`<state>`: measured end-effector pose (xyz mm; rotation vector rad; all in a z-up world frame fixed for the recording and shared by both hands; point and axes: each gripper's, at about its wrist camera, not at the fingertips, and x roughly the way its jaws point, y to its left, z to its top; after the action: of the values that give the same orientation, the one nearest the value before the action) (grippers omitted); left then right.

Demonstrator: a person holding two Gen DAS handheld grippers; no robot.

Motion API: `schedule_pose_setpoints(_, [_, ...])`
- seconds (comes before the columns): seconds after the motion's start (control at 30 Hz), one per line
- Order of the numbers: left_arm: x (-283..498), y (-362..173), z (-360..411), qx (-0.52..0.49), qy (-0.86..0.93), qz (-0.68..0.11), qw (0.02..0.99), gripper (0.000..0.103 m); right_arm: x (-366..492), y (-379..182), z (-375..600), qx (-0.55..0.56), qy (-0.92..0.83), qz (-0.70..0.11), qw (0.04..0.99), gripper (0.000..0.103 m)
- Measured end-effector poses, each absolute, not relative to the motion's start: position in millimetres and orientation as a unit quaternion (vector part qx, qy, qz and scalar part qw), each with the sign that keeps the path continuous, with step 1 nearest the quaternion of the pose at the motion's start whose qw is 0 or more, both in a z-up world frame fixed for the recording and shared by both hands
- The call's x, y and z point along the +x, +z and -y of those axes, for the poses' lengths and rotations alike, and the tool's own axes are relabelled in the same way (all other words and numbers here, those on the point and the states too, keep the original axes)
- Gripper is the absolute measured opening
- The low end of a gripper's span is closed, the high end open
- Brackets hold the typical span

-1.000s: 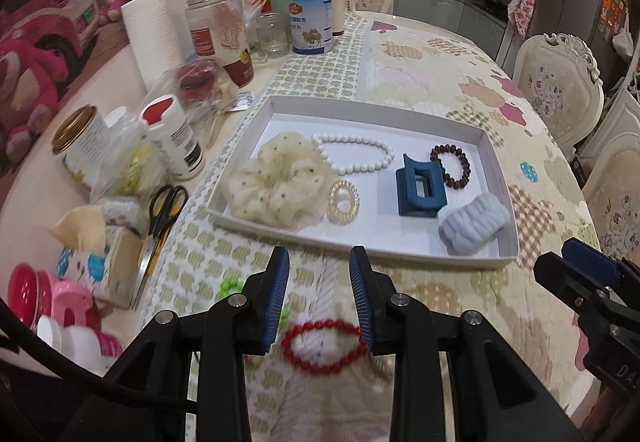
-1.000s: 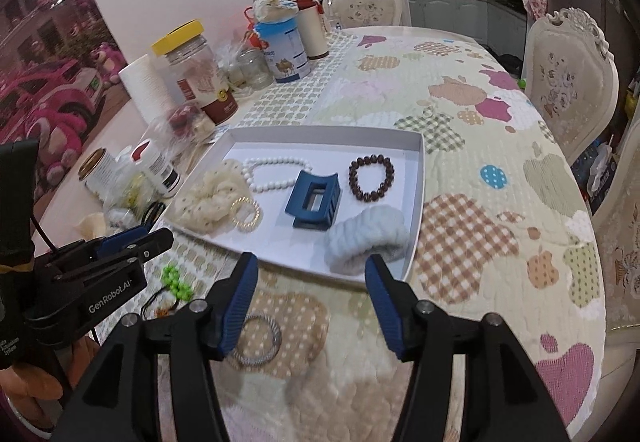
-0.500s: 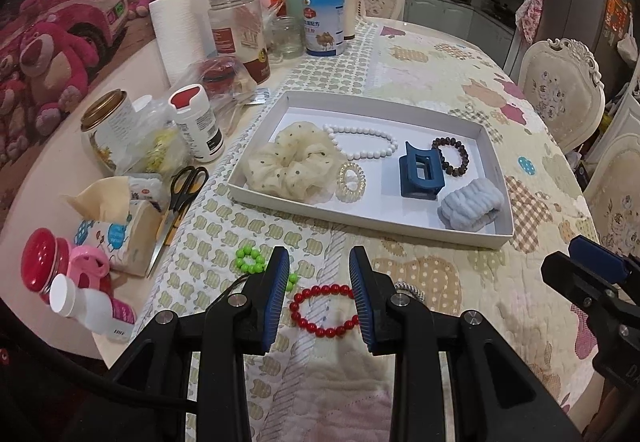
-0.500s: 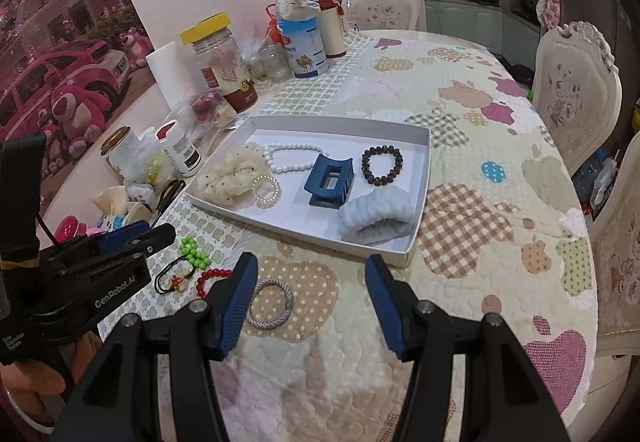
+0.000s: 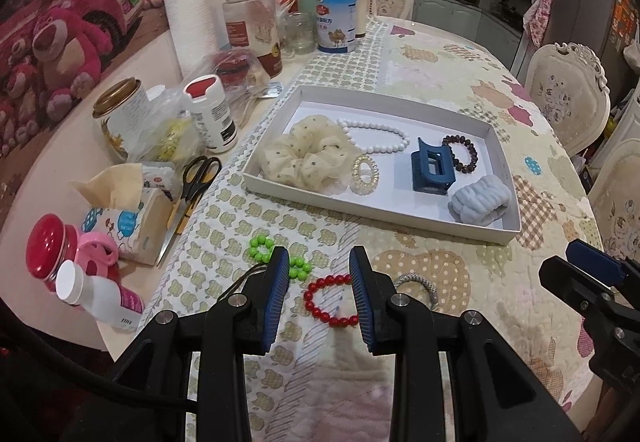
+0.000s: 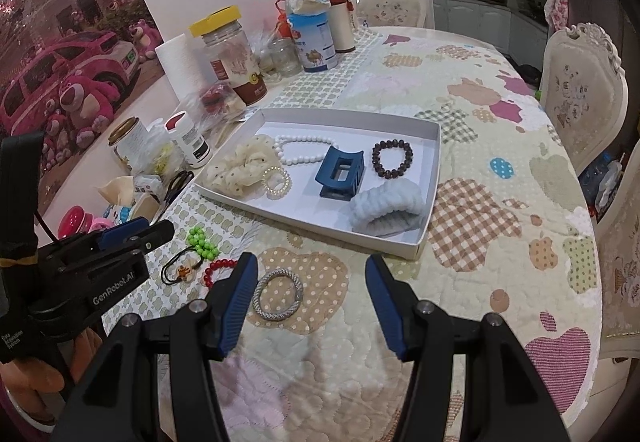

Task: Organize jewelry
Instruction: 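Lift both open grippers away from the tray, then grasp the grey braided hair tie with the right gripper while the left grasps the black charm elastic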

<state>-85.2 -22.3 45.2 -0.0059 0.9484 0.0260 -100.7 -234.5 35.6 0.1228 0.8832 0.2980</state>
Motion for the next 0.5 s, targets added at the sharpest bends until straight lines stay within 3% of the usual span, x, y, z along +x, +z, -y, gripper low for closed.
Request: schedule_pose_setpoints(0.5, [-91, 11, -70, -0.105, 0.031, -0.51, 0.853, 0.029, -87, -9, 214, 0.056, 0.175, -0.466, 0.865, 0.059])
